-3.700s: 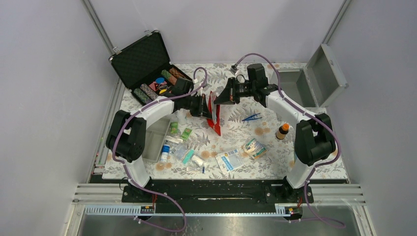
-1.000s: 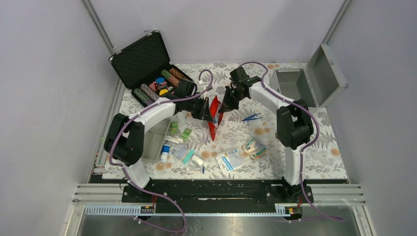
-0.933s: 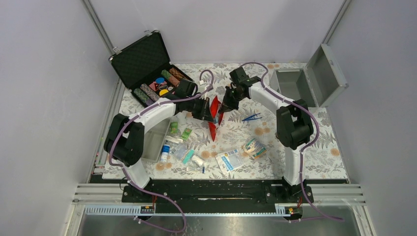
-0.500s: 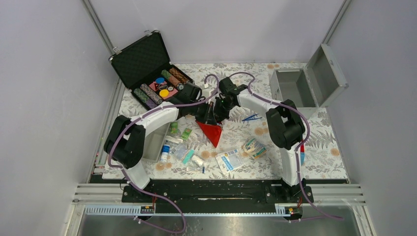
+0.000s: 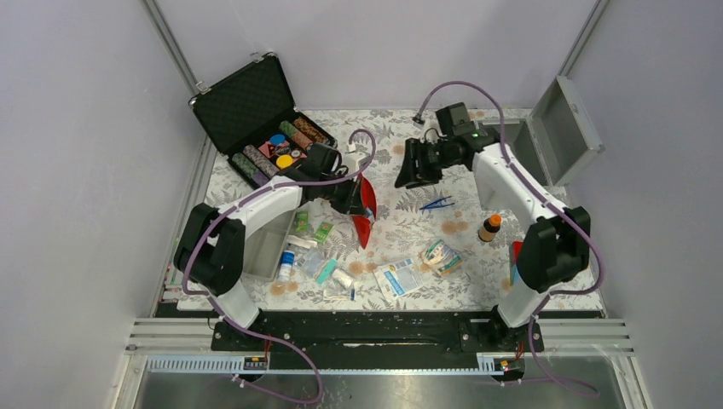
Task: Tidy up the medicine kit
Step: Place the medical item at the medicine pouch, then pick up the medical item at the center of the board.
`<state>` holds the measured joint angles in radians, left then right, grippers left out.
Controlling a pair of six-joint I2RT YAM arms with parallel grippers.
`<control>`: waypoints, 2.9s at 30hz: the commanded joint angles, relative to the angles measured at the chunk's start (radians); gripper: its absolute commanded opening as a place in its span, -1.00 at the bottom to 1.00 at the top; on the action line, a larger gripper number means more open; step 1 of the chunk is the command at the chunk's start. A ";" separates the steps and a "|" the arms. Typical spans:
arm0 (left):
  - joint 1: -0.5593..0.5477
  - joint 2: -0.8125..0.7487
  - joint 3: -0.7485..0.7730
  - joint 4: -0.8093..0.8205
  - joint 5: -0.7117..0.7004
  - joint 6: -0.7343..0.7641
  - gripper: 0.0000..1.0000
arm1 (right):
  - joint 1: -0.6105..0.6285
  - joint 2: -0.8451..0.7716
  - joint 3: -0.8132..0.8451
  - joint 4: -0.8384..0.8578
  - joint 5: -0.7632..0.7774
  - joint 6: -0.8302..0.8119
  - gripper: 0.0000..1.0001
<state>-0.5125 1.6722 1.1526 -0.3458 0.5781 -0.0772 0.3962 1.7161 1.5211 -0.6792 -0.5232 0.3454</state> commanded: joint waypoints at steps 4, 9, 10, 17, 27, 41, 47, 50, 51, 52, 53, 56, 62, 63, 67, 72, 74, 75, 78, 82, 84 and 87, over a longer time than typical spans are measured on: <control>0.003 -0.052 0.146 -0.299 0.368 0.442 -1.00 | -0.042 -0.055 -0.093 -0.142 0.059 -0.861 0.00; 0.005 -0.011 0.151 -0.436 0.393 0.629 -1.00 | -0.042 -0.104 -0.286 0.038 0.213 -1.318 0.00; 0.006 0.011 0.154 -0.444 0.369 0.622 -1.00 | -0.042 -0.101 -0.307 0.067 0.228 -1.363 -0.01; 0.012 0.153 0.195 -0.550 0.343 0.653 -1.00 | -0.041 -0.029 -0.332 0.129 0.250 -1.529 -0.03; 0.023 0.157 0.158 -0.478 0.325 0.607 -1.00 | -0.040 0.106 -0.301 0.191 0.299 -1.621 -0.04; 0.035 0.144 0.145 -0.477 0.320 0.599 -1.00 | -0.042 0.296 -0.052 -0.039 0.323 -1.601 -0.23; 0.044 0.135 0.143 -0.477 0.328 0.595 -1.00 | -0.040 0.389 0.103 -0.183 0.330 -1.553 -0.37; 0.046 0.130 0.143 -0.478 0.331 0.596 -1.00 | -0.032 0.392 0.102 -0.184 0.344 -1.544 -0.36; 0.048 0.130 0.144 -0.477 0.331 0.596 -1.00 | -0.029 0.396 0.106 -0.183 0.354 -1.535 -0.36; 0.049 0.129 0.144 -0.477 0.333 0.596 -1.00 | -0.025 0.397 0.109 -0.183 0.367 -1.529 -0.36; 0.049 0.128 0.144 -0.478 0.336 0.595 -1.00 | -0.024 0.394 0.105 -0.181 0.374 -1.527 -0.36; 0.052 0.128 0.142 -0.477 0.338 0.597 -1.00 | -0.024 0.374 0.080 -0.154 0.391 -1.522 -0.36; 0.055 0.131 0.143 -0.477 0.354 0.596 -1.00 | -0.041 0.371 0.116 -0.171 0.398 -1.510 -0.35; 0.057 0.130 0.142 -0.476 0.358 0.596 -1.00 | -0.046 0.375 0.131 -0.181 0.399 -1.517 -0.35; 0.064 0.128 0.141 -0.477 0.366 0.592 -1.00 | -0.049 0.389 0.140 -0.183 0.442 -1.565 -0.35; 0.071 0.124 0.135 -0.478 0.371 0.593 -1.00 | -0.048 0.422 0.180 -0.210 0.460 -1.581 -0.35; 0.072 0.121 0.131 -0.477 0.372 0.594 -1.00 | -0.049 0.434 0.197 -0.233 0.461 -1.588 -0.35; 0.074 0.121 0.130 -0.477 0.373 0.593 -1.00 | -0.049 0.440 0.208 -0.245 0.462 -1.591 -0.34; 0.093 0.127 0.136 -0.478 0.416 0.563 -1.00 | -0.049 0.461 0.238 -0.300 0.486 -1.616 -0.34; 0.171 0.153 0.164 -0.463 0.550 0.454 -1.00 | -0.048 0.501 0.300 -0.414 0.501 -1.643 -0.33; 0.212 0.149 0.157 -0.396 0.586 0.351 -1.00 | -0.048 0.514 0.321 -0.442 0.502 -1.641 -0.33; 0.246 0.132 0.153 -0.351 0.586 0.287 -1.00 | -0.044 0.535 0.351 -0.472 0.512 -1.632 -0.31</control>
<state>-0.3107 1.8404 1.2842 -0.7933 1.0569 0.3317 0.3511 2.2238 1.8080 -1.0378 -0.0410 -1.2678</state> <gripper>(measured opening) 0.013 0.339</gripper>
